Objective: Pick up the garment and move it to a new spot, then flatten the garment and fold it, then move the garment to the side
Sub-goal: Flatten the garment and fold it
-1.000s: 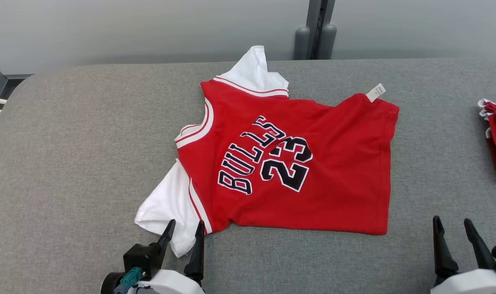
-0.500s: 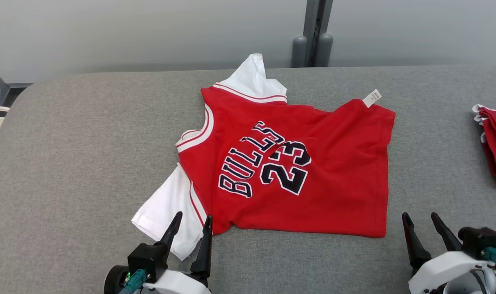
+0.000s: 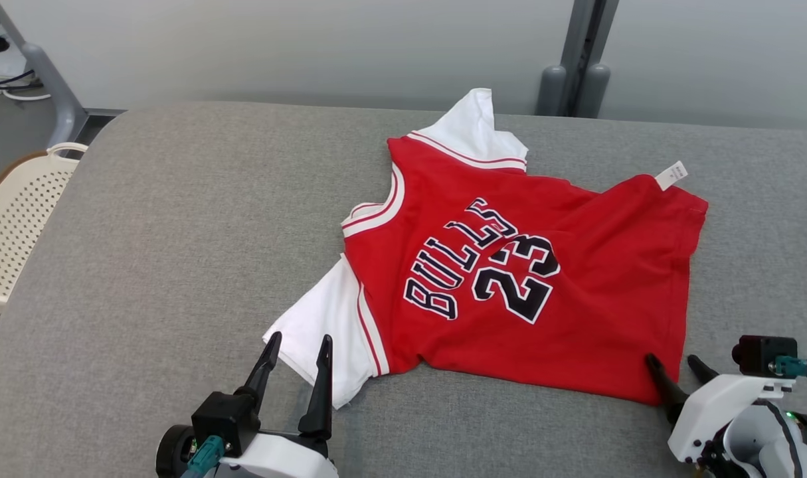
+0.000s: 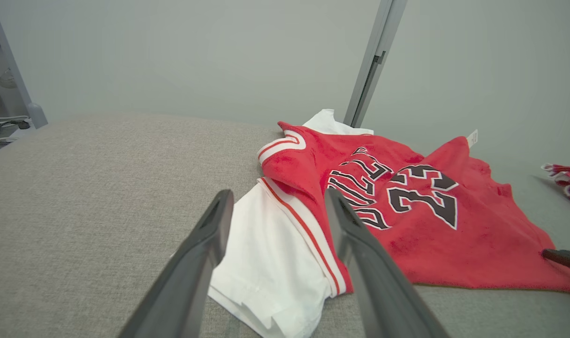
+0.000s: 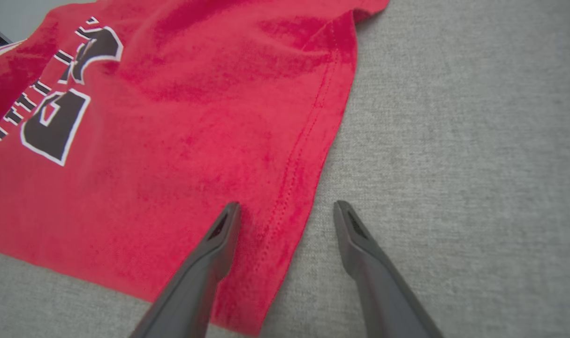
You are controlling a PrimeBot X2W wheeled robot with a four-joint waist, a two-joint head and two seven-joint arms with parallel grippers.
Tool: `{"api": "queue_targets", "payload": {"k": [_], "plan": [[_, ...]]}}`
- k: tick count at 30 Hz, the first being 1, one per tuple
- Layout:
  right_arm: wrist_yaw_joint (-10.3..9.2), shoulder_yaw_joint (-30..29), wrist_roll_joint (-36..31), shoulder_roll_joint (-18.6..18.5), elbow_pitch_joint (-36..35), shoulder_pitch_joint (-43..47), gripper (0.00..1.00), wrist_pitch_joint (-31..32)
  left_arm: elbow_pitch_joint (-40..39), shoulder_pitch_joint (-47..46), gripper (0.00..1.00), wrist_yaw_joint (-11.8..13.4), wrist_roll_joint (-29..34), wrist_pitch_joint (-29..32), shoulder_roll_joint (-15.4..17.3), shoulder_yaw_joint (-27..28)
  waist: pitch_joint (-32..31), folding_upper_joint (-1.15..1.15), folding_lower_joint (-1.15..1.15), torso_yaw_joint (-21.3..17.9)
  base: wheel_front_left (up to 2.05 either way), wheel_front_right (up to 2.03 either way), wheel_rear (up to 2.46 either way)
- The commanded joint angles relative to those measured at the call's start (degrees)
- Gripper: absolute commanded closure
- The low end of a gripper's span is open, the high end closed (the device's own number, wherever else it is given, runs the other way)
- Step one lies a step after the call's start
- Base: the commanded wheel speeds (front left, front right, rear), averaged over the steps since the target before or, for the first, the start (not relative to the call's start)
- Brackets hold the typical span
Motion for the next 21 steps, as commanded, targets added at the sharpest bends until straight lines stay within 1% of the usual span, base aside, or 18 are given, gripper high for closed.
{"api": "queue_targets", "payload": {"k": [1,2,3,4,5,6,7,9,10,16,18,21], "plan": [[0.02,0.55,0.86,-0.36,1.03,-0.96,0.00,0.84,-0.45,0.18,0.00,0.38,0.59,-0.29,0.38,0.40,0.25,0.00,0.00,0.59,0.00,0.00,0.00],[0.02,1.16,1.23,-0.40,1.43,-1.38,0.00,1.07,-0.61,0.13,0.00,0.47,0.73,-0.36,0.42,0.59,0.33,0.00,0.00,0.80,0.00,0.00,0.00],[0.02,1.71,1.83,-0.41,1.79,-1.81,0.04,1.31,-0.79,0.09,0.00,0.57,0.77,-0.39,0.41,0.73,0.41,0.00,0.00,0.97,0.00,0.00,0.00],[0.02,2.25,2.58,-0.28,2.17,-2.29,0.12,1.68,-0.94,0.04,0.00,0.61,0.84,-0.45,0.40,0.94,0.49,0.00,0.00,1.11,0.00,0.00,0.00],[0.03,2.78,3.19,-0.26,2.55,-2.68,0.52,1.79,-1.07,0.00,0.00,0.74,0.92,-0.49,0.39,1.12,0.54,0.00,0.00,1.23,0.00,0.00,0.00],[0.03,3.29,3.59,-0.39,2.93,-3.19,0.58,1.85,-1.19,-0.04,0.00,0.82,0.98,-0.49,0.39,1.36,0.57,0.00,0.00,1.33,0.00,0.00,0.00],[0.03,3.79,4.00,-0.54,3.24,-3.66,0.63,1.74,-1.32,-0.09,0.00,0.83,1.09,-0.47,0.38,1.55,0.57,0.00,0.00,1.42,0.00,0.00,0.00],[0.02,4.94,4.21,-0.97,3.80,-4.67,0.84,0.76,-1.59,-0.21,0.00,0.90,1.13,-0.52,0.31,1.91,0.55,0.00,0.00,1.53,0.00,0.00,0.00],[0.02,5.47,4.14,-1.28,4.10,-5.14,1.00,0.19,-1.67,-0.23,0.00,0.91,1.13,-0.54,0.28,2.03,0.51,0.00,0.00,1.57,0.00,0.00,0.00],[0.02,8.02,6.55,-2.72,2.84,-7.80,1.00,-3.25,-1.96,0.02,0.00,0.93,1.56,-0.55,0.24,2.70,0.19,0.00,0.00,1.18,0.00,0.00,0.00],[0.02,8.58,8.15,-3.30,1.10,-8.52,1.00,-3.93,-2.15,0.25,0.00,1.00,1.74,-0.56,0.20,2.94,0.06,0.00,0.00,0.93,0.00,0.00,0.00],[0.02,8.93,10.49,-5.14,-2.19,-9.57,1.00,-3.99,-2.41,0.61,0.00,0.92,1.86,-0.57,0.10,3.23,0.03,0.00,0.00,0.49,0.00,0.00,0.00]]}}
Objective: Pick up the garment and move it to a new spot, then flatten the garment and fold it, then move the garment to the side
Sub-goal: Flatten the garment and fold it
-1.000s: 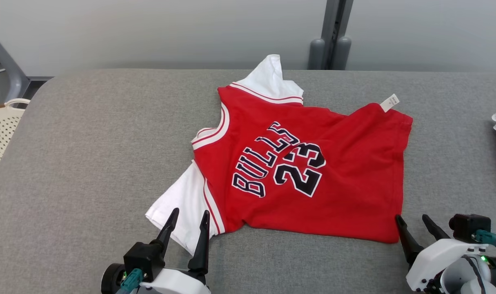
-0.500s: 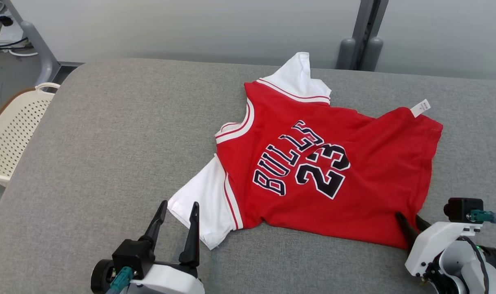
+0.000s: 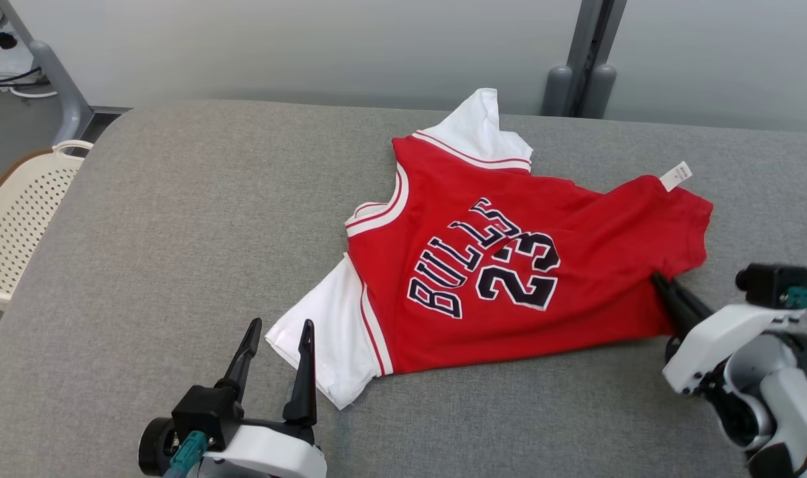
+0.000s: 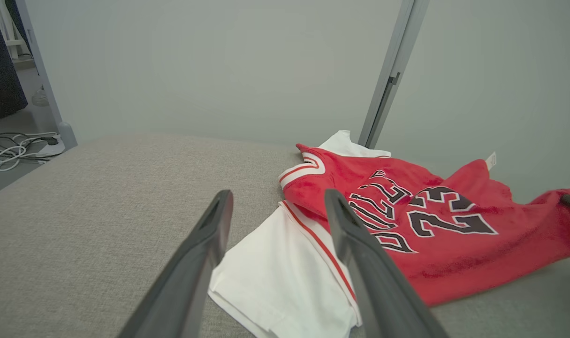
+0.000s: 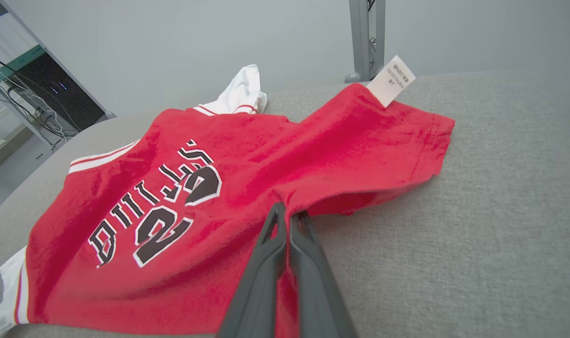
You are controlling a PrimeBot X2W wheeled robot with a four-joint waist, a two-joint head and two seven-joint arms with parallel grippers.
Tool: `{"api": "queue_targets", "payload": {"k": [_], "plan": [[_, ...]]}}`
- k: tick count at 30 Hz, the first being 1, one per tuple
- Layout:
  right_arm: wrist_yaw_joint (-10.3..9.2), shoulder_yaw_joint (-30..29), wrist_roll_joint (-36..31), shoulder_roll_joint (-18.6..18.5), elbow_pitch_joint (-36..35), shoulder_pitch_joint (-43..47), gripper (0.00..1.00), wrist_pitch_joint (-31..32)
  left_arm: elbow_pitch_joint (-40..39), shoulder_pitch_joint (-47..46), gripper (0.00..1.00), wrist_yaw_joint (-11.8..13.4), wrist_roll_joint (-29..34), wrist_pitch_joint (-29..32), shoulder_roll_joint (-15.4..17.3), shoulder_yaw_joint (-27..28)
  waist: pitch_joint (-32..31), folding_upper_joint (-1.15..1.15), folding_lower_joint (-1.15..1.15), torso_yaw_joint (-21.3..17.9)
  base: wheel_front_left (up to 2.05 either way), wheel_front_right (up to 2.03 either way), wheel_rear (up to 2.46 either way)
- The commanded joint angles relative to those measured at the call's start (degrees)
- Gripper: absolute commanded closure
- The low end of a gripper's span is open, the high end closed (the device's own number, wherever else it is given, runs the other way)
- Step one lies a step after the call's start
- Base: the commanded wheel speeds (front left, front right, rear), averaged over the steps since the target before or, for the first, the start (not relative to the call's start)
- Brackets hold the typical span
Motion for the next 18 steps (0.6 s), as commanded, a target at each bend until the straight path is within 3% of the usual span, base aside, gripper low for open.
{"api": "queue_targets", "payload": {"k": [1,7,18], "plan": [[0.02,0.01,1.08,-1.67,-1.63,-1.14,1.00,0.27,-0.41,0.62,0.00,-0.09,0.31,-0.23,0.09,0.35,0.11,0.00,0.00,-0.32,0.00,0.00,0.00],[0.02,1.37,0.78,-4.28,-4.05,-5.26,1.00,3.30,-0.70,-0.45,0.00,-0.71,0.70,-0.24,-0.45,0.40,1.48,0.00,0.00,-0.03,0.00,0.00,0.00],[0.02,7.01,-2.01,0.32,0.93,-15.75,1.00,4.35,0.22,-2.44,0.00,-2.03,1.05,-0.25,-1.62,0.21,4.52,0.00,0.00,3.53,0.00,0.00,0.00]]}}
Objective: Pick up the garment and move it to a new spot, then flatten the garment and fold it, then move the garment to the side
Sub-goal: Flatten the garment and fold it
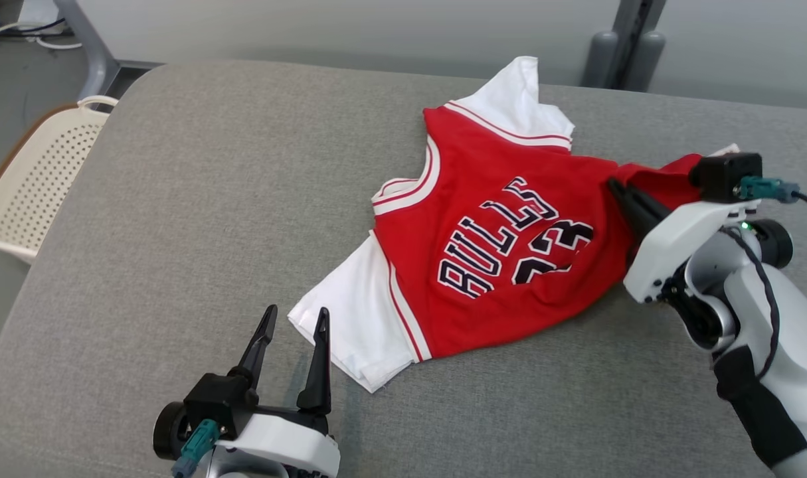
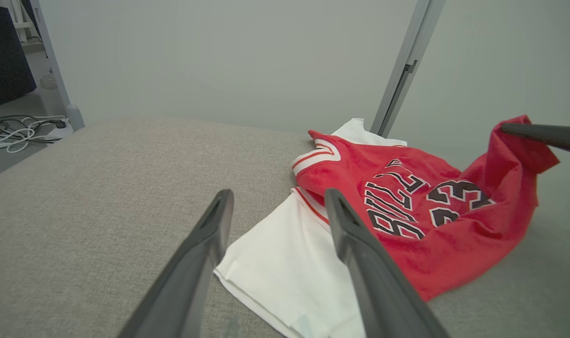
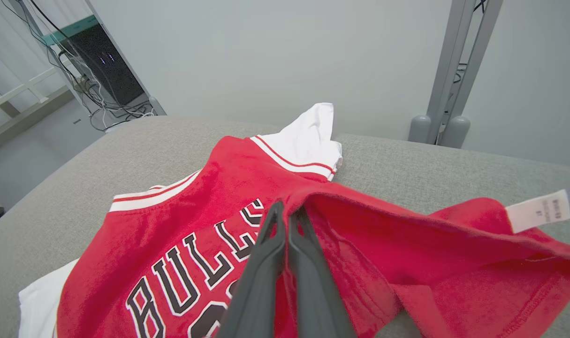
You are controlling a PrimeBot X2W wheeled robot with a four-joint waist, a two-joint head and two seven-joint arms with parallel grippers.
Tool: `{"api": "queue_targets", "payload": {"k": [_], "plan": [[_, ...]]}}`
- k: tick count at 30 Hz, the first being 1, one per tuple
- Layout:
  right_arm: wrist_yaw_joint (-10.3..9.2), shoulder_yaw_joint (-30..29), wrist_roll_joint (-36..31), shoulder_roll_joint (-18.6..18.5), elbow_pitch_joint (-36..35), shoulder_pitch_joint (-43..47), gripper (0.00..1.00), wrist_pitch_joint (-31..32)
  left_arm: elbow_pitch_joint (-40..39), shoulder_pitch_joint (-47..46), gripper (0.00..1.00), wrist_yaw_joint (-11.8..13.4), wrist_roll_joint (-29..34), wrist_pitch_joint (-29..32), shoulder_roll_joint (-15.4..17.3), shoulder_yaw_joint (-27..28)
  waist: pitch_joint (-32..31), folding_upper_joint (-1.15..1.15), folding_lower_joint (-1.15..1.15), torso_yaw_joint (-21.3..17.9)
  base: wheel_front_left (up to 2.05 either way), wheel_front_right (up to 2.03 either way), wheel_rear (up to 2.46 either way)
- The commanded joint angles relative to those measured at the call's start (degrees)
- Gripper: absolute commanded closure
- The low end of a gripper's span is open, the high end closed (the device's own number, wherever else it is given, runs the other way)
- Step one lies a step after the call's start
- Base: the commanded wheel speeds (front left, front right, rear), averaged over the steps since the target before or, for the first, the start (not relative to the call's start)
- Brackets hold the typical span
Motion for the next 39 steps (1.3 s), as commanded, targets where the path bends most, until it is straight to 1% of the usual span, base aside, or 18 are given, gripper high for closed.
{"api": "queue_targets", "payload": {"k": [1,4,5,6,7,8,11,13,19,23,28,31,34,37,39], "plan": [[0.02,-0.19,-0.54,0.03,1.25,-1.37,1.00,-0.82,0.10,-1.24,0.00,-0.18,0.44,-0.24,-0.03,0.08,0.71,0.00,0.00,0.91,0.00,0.00,0.00],[0.02,-0.80,-2.48,1.60,6.36,-5.34,1.00,-3.57,0.33,-1.56,0.00,-0.48,0.43,-0.23,-0.17,0.11,1.33,0.00,0.00,1.89,0.00,0.00,0.00],[0.02,-0.80,-2.84,2.24,8.14,-6.45,0.90,-4.26,0.42,-1.57,0.00,-0.58,0.41,-0.23,-0.28,0.13,1.46,0.00,0.00,2.08,0.00,0.00,0.00],[0.02,-0.73,-3.16,2.80,9.85,-7.57,0.73,-4.76,0.52,-1.63,0.00,-0.64,0.40,-0.23,-0.33,0.17,1.56,0.00,0.00,2.22,0.00,0.00,0.00],[0.02,-0.63,-3.40,3.27,11.47,-8.69,0.50,-5.23,0.58,-1.73,0.00,-0.63,0.41,-0.23,-0.39,0.20,1.63,0.00,0.00,2.32,0.00,0.00,0.00],[0.02,-0.33,-3.65,3.58,12.83,-9.69,0.00,-5.60,0.64,-1.80,0.00,-0.66,0.42,-0.24,-0.45,0.23,1.66,0.00,0.00,2.37,0.00,0.00,0.00],[0.02,0.56,-3.24,4.47,15.55,-11.98,0.00,-7.02,0.88,-1.84,0.00,-0.61,0.35,-0.23,-0.60,0.46,1.55,0.00,0.00,2.10,0.00,0.00,0.00],[0.02,1.25,-2.52,4.30,16.37,-12.35,0.00,-8.22,0.87,-1.61,0.00,-0.65,0.27,-0.23,-0.67,0.67,1.35,0.00,0.00,1.52,0.00,0.00,0.00],[0.02,1.99,-0.15,0.62,17.71,-10.24,0.00,-12.43,0.86,-0.89,0.00,-0.78,0.71,-0.23,-0.78,1.01,0.71,0.00,0.00,-0.81,0.00,0.00,0.00],[0.02,1.94,2.27,-1.75,16.21,-6.59,0.00,-15.70,0.78,-0.45,0.00,-0.88,1.01,-0.22,-0.81,1.22,0.38,0.00,0.00,-2.56,0.00,0.00,0.00],[0.02,1.86,5.28,-3.73,13.25,0.11,0.00,-18.11,0.90,-0.25,0.00,-1.22,1.34,-0.17,-0.84,1.04,0.22,0.00,0.00,-3.83,0.00,0.00,0.00],[0.02,1.70,6.13,-4.22,11.33,3.56,0.00,-19.06,0.87,-0.29,0.00,-1.27,1.51,-0.17,-0.85,1.02,0.30,0.00,0.00,-4.13,0.00,0.00,0.00],[0.02,3.27,5.79,-4.24,8.78,5.18,0.00,-19.22,0.81,-0.38,0.00,-1.11,1.71,-0.17,-0.87,1.30,0.71,0.00,0.00,-4.54,0.00,0.00,0.00],[0.02,5.48,3.95,-4.25,7.70,4.30,0.00,-18.48,1.05,-0.80,0.00,-1.45,1.84,-0.17,-0.87,1.25,1.03,0.00,0.00,-4.44,0.00,0.00,0.00],[0.02,6.45,3.30,-3.47,7.94,3.00,0.00,-17.85,1.06,-1.29,0.00,-1.60,1.84,-0.17,-0.88,1.08,1.31,0.00,0.00,-4.07,0.00,0.00,0.00]]}}
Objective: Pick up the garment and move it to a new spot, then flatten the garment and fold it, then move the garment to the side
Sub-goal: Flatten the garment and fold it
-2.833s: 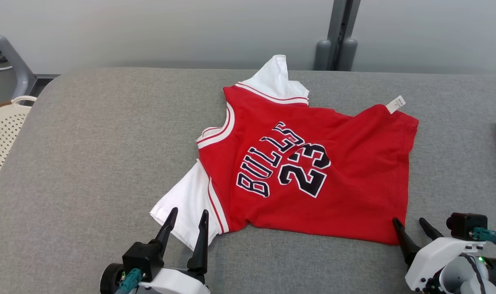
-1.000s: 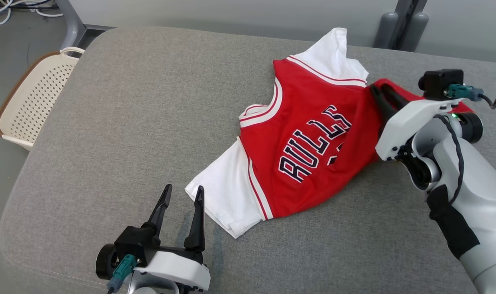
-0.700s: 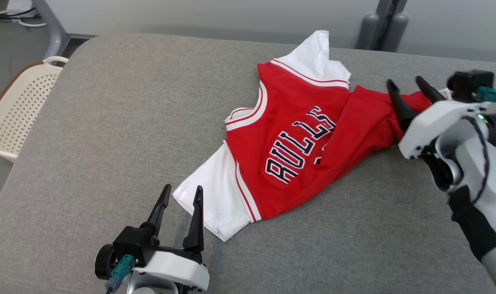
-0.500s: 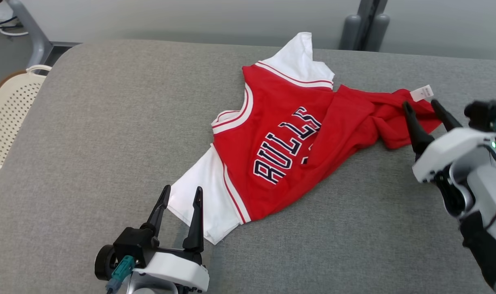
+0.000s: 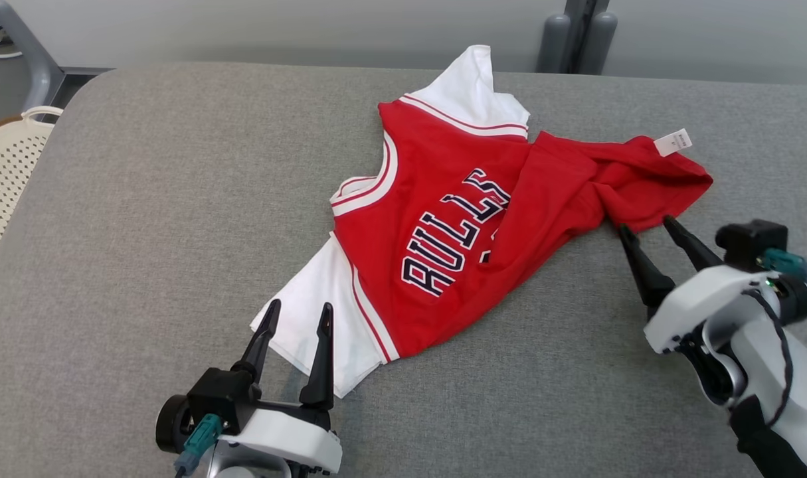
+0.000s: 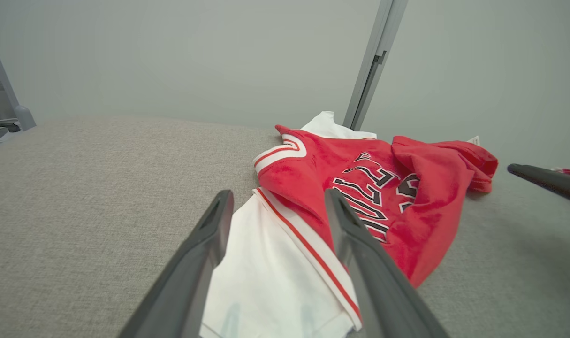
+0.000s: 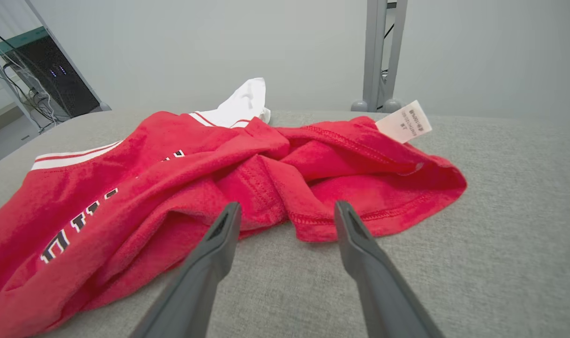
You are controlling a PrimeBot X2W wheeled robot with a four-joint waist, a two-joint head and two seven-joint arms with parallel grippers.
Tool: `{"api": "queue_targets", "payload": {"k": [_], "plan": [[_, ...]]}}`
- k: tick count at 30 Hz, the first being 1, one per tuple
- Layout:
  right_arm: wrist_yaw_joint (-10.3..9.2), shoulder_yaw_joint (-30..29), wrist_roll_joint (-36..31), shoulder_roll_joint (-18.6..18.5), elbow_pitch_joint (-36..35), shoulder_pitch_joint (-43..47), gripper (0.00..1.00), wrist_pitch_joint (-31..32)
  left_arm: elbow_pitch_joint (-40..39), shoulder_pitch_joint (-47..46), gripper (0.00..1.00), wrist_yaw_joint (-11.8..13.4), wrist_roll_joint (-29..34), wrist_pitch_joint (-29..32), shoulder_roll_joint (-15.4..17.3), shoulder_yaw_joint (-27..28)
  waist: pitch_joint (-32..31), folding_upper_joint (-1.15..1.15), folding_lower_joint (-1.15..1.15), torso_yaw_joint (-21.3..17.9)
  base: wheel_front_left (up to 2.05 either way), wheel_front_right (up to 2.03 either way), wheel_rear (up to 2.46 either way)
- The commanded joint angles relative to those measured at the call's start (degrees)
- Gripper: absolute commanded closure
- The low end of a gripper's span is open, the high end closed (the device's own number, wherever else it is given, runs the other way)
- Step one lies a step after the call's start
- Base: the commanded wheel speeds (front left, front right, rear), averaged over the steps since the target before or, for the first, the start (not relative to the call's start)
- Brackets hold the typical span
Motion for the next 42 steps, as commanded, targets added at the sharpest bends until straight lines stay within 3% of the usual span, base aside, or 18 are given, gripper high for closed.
{"api": "queue_targets", "payload": {"k": [1,13,20,21,22,23,24,32,38,42], "plan": [[0.02,0.18,-0.51,-0.03,0.14,-0.77,0.00,0.22,0.08,-0.63,0.00,-0.29,0.41,-0.09,0.18,0.07,0.21,0.00,0.00,0.30,0.00,0.00,0.00],[0.02,5.34,-1.58,0.81,9.56,-8.05,0.00,3.26,0.03,-1.24,0.00,0.41,-0.75,-0.10,0.17,-1.14,1.48,0.00,0.00,6.29,0.00,0.00,0.00],[0.02,7.08,-0.68,1.19,14.99,-10.48,0.00,4.05,-0.08,-1.00,0.00,0.62,-0.96,-0.10,0.16,-1.35,1.53,0.00,0.00,7.32,0.00,0.00,0.00],[0.02,7.33,-0.25,1.35,15.46,-10.80,0.40,4.05,-0.09,-0.96,0.00,0.67,-0.92,-0.10,0.16,-1.34,1.55,0.00,0.00,7.28,0.00,0.00,0.00],[0.02,7.70,0.00,1.55,15.83,-10.98,0.73,4.25,-0.08,-0.92,0.00,0.68,-0.88,-0.10,0.16,-1.35,1.57,0.00,0.00,7.20,0.00,0.00,0.00],[0.02,8.01,0.27,1.78,16.19,-11.08,0.96,4.37,0.00,-0.87,0.00,0.61,-0.80,-0.10,0.16,-1.40,1.59,0.00,0.00,7.08,0.00,0.00,0.00],[0.02,8.39,0.77,2.06,16.37,-11.18,1.00,4.57,0.08,-0.86,0.00,0.57,-0.70,-0.10,0.16,-1.42,1.62,0.00,0.00,6.93,0.00,0.00,0.00],[0.02,11.41,4.50,1.75,13.26,-10.58,1.00,0.53,0.25,-0.43,0.00,0.65,-0.08,-0.10,0.19,-0.93,1.12,0.00,0.00,4.69,0.00,0.00,0.00],[0.02,11.73,6.80,-1.92,6.23,-7.91,1.00,-2.77,0.23,0.34,0.00,0.63,0.25,-0.09,0.19,-0.33,0.02,0.00,0.00,2.17,0.00,0.00,0.00],[0.02,8.83,6.97,-4.72,0.24,-4.35,1.00,-3.47,0.03,0.82,0.00,0.63,0.51,-0.09,0.18,0.09,-0.65,0.00,0.00,0.56,0.00,0.00,0.00]]}}
